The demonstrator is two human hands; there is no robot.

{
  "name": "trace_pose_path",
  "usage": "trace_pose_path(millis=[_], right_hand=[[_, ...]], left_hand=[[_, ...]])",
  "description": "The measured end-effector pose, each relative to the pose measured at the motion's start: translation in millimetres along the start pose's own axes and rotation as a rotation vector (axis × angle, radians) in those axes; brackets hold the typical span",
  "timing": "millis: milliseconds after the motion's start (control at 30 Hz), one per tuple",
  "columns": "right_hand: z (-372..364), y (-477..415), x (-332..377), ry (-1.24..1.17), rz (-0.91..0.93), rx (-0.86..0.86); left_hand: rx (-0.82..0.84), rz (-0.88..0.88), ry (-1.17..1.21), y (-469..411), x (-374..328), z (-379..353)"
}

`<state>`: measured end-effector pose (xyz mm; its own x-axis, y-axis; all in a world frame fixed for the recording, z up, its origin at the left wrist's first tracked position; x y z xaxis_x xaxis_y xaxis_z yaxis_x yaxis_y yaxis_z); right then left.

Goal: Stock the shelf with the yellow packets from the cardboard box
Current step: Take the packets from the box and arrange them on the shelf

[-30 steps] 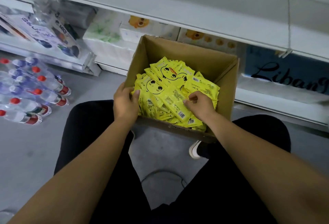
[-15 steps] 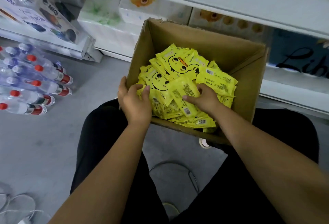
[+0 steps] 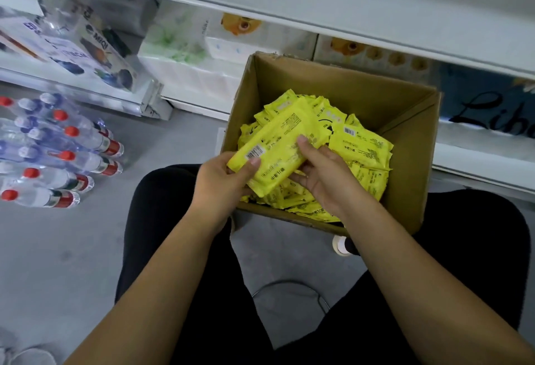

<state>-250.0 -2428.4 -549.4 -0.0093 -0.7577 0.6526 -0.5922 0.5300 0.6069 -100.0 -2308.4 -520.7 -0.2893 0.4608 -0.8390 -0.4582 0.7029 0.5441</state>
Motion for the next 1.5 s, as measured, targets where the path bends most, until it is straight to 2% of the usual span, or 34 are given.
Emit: trace_pose_path(millis=[100,233,333,467,667,867,1067,1200,1300,1500], right_hand=[[13.3,-9.8,6.1,0.318,0.031,-0.117],[14.7,-26.7,-14.3,0.701,0.012,-0.129],[6.3,-40.8,-37.7,0.885,0.004,-0.084],[-9.9,-51.7,-39.2,1.085,0.14,-0.093],[8.9,-18.1,-15.7,0.872,0.197,-0.174],[43.9,62.1,58.1,0.612,0.422,-0.301],[75.5,132.4,122.7,0.54,0.513,-0.416],[107.4,163.0,146.2,0.334,0.538,-0.496],[129.2,166.1,150.7,0.06,0.526,-0.489],[170.2,135.7,154.8,-0.111,0.453,-0.517]], left_hand=[[-0.19,-0.078,0.032,5.6,-9.1,30.0],[-0.449,-0.136,-0.161,18.3,-16.0,56.0],[-0.49,-0.119,-0.209,21.6,-15.7,63.7],[-0.465,-0.116,-0.268,25.5,-20.3,64.7],[-0.464,-0.205,-0.294,45.4,-30.6,56.9],[-0.431,-0.343,-0.315,54.3,-63.9,13.5],[-0.257,-0.537,-0.415,58.0,-102.1,-68.2],[-0.106,-0.556,-0.644,53.2,-117.6,-118.8],[0.071,-0.516,-0.764,34.4,-113.9,-153.3],[0.352,-0.326,-0.548,-14.3,-96.1,-190.3]])
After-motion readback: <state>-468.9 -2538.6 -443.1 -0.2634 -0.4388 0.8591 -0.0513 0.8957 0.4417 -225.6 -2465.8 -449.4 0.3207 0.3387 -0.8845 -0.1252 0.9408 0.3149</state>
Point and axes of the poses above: each hand's wrist, its own y-axis away from the middle knuckle, its own z-axis out of the back of the hand, x = y × z, the point moved 8 cm from there along -y, towards the middle knuckle, and after that the axes turned 7 degrees about x, right-handed, at the moved point
